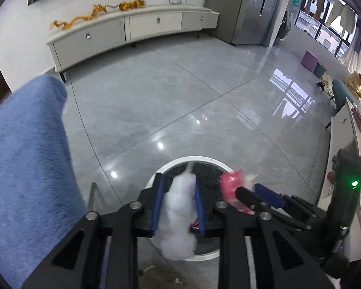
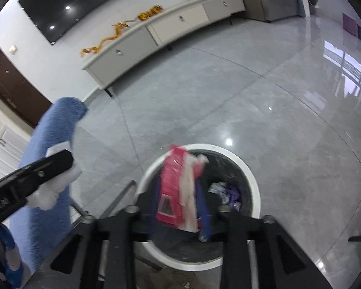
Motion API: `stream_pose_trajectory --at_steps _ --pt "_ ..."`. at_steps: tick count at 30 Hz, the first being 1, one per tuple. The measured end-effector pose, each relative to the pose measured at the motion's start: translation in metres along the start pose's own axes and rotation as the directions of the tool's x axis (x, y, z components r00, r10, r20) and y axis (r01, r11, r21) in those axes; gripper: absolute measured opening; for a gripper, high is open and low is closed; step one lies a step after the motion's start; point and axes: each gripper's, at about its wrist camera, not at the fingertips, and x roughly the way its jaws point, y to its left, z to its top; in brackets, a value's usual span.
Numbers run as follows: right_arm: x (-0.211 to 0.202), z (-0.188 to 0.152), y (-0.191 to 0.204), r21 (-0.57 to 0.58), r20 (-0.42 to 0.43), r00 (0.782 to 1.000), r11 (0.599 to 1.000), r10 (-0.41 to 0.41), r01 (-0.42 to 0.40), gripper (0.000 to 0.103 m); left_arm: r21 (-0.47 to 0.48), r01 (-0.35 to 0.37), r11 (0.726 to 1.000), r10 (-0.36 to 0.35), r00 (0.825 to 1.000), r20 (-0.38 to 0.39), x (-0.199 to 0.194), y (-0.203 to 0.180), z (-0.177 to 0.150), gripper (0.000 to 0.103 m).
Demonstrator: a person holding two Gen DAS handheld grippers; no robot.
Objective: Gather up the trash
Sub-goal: 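Open both tools over the bin to drop the tissue and pink wrapper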
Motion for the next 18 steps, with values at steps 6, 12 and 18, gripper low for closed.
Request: stream_pose_trajectory --at_steps 6,12,18 --pt "0.004 -0.005 -0.011 0.041 -0.015 1.000 0.999 -0.023 0.024 0.042 -0.017 0.012 1.000 -0.012 1.000 -0.003 0.005 0.004 -0.001 0.040" --pt "-0.021 -0.007 -0.002 0.025 0.019 0.999 0.999 -0.043 0.042 0.054 -0.041 -0.025 0.999 0.027 0.998 0.055 -0.031 0.015 -0.014 0.040" --pt "-0.066 -0.020 0.036 -0.049 0.093 0.995 0.998 -0.038 0.042 0.064 -0.065 -0.097 0.993 0.107 0.981 0.163 -0.092 0.029 -0.044 0.040"
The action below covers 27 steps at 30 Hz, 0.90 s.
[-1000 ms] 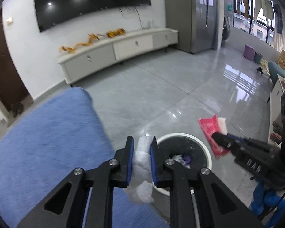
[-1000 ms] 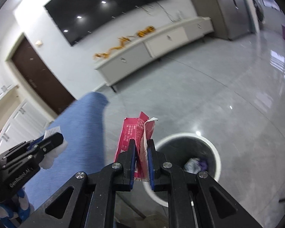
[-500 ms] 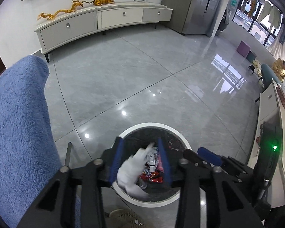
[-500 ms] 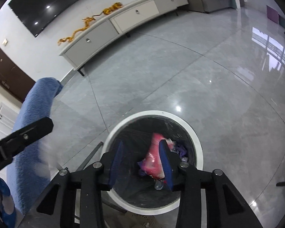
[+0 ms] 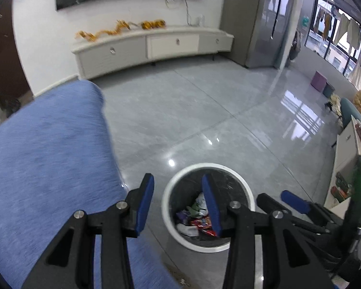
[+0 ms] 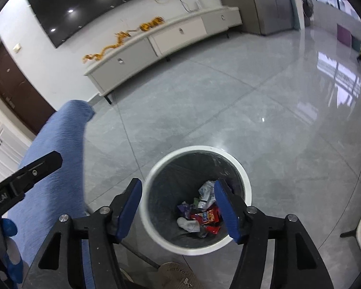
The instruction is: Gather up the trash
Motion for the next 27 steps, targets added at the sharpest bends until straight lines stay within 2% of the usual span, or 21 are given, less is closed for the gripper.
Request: stream_pose_trajectory --at_steps 4,9,13,14,18,22,27 --pt "-0.034 -0.009 0.031 -0.069 0.056 0.998 0.998 -0.001 0.005 0.073 -0.009 -0.060 0.998 0.061 0.993 0.105 -0.051 0.014 -0.016 0.040" --pt "-0.068 -0.023 0.061 -0.144 0.118 0.993 0.990 0.004 0.013 0.084 -0.008 -0.160 0.987 0.158 0.962 0.222 -0.111 0.022 -0.038 0.042" --pt "-0.093 -0.030 0.082 -0.198 0.176 0.984 0.980 0.017 0.018 0.089 -0.035 -0.224 0.974 0.225 0.934 0.276 -0.145 0.026 -0.049 0.062" --pt "-0.096 -0.031 0.084 -0.207 0.188 0.982 0.978 0.022 0.018 0.091 -0.042 -0.236 0.971 0.238 0.927 0.290 -0.154 0.028 -0.053 0.064" --pt "-0.109 -0.033 0.097 -0.237 0.234 0.972 0.971 0.035 0.022 0.096 -0.066 -0.273 0.960 0.280 0.907 0.315 -0.174 0.034 -0.061 0.083" --pt "-0.114 -0.039 0.106 -0.268 0.254 0.966 0.963 0.042 0.028 0.097 -0.099 -0.299 0.949 0.315 0.893 0.320 -0.185 0.043 -0.068 0.093" --pt "-0.112 -0.045 0.112 -0.289 0.268 0.963 0.956 0.038 0.043 0.098 -0.125 -0.319 0.940 0.342 0.884 0.317 -0.188 0.047 -0.073 0.098"
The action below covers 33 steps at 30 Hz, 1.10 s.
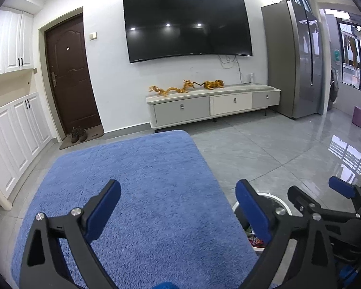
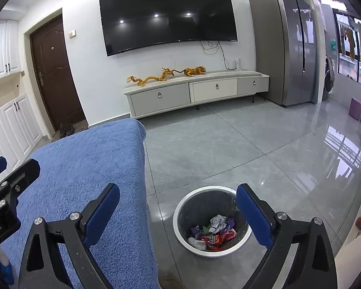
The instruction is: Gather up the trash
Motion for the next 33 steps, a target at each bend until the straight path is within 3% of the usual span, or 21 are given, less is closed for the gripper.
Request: stream_pose_trajectory --at_steps 3,10,27,33 --pt "0.002 -0.003 -0.001 -0.006 0.005 1.000 1.000 -0.010 0.010 0.099 -0.002 -0.019 1.000 0.019 1.000 -0.001 0.004 -0.001 -0.001 0.103" --pt "0.011 -0.011 -0.007 -0.003 -0.009 0.999 0.999 -0.040 0.040 0.099 0.008 -0.039 0.999 0.040 0.999 -0.026 0.015 -0.008 -0.008 0.103" --pt "0.033 -0.023 -0.015 0.002 -0.069 0.994 0.996 -0.086 0.087 0.099 -0.003 0.033 0.999 -0.033 0.989 -0.147 0.053 -0.006 -0.022 0.103" --pt "0.033 -0.024 -0.013 -0.010 -0.067 0.993 0.995 -0.099 0.099 0.099 -0.003 0.045 0.999 -0.045 0.987 -0.156 0.054 -0.006 -0.026 0.103"
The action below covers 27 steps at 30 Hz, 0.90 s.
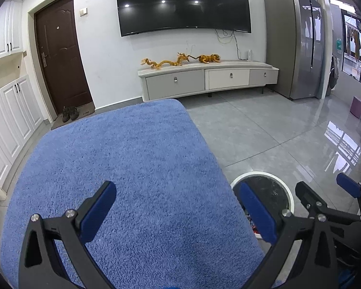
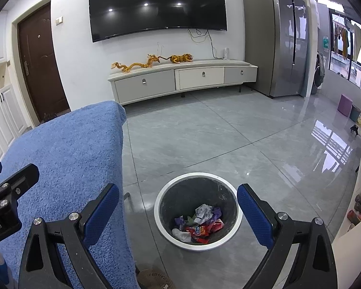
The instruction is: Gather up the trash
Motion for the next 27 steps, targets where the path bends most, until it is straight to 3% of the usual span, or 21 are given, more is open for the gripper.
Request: stream_pose_trajectory --at_steps 27 --pt "0.001 -0.003 0.006 -0.021 0.006 1.000 1.000 -0.021 0.021 0.099 -0.023 0.022 0.999 -0.023 0.999 -0.041 0.006 0.018 -0.010 0.103"
